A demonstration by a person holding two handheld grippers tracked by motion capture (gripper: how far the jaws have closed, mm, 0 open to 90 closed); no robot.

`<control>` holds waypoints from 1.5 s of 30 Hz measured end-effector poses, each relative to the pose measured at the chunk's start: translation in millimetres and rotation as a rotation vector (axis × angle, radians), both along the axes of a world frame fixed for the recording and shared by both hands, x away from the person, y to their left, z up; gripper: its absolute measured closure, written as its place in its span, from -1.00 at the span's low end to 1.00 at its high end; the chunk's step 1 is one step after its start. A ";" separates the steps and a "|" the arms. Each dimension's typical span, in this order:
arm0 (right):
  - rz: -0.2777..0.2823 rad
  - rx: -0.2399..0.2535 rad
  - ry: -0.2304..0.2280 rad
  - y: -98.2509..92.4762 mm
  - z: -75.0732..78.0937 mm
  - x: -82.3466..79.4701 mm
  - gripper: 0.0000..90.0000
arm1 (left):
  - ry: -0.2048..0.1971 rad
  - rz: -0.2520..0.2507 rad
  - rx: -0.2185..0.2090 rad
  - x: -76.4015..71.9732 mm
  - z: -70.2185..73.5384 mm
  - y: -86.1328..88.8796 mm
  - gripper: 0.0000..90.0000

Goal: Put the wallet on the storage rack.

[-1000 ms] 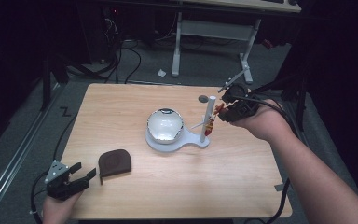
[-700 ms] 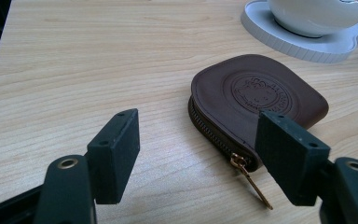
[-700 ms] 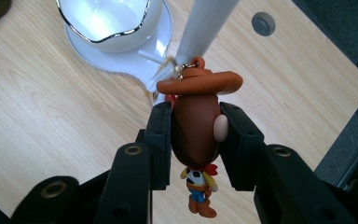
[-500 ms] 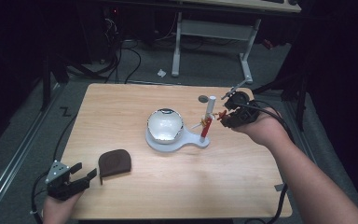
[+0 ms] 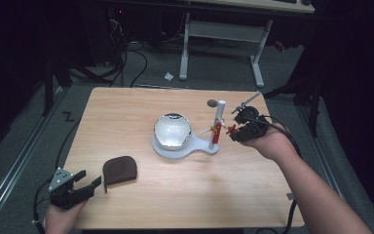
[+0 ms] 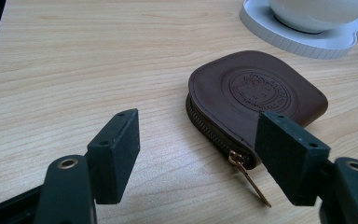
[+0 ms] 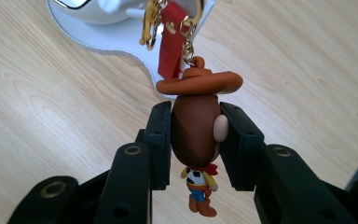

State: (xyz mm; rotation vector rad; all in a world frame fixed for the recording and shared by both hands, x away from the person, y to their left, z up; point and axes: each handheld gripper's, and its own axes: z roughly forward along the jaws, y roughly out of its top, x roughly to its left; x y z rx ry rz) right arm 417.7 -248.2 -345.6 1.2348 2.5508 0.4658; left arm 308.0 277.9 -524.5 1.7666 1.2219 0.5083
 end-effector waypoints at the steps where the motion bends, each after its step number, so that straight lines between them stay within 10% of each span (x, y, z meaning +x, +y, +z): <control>1: 0.002 0.002 0.004 0.5 -4.4 0.6 0.48 | 0.000 0.000 0.001 0.0 -0.1 -0.1 -0.30; 35: -0.038 0.106 -0.021 -7.7 -56.2 -14.6 0.26 | 0.011 0.011 -0.002 2.2 0.5 0.4 -0.31; 45: -0.055 0.115 -0.160 -27.1 -70.4 -46.1 0.13 | 0.019 0.001 0.010 2.2 0.9 -4.7 -0.31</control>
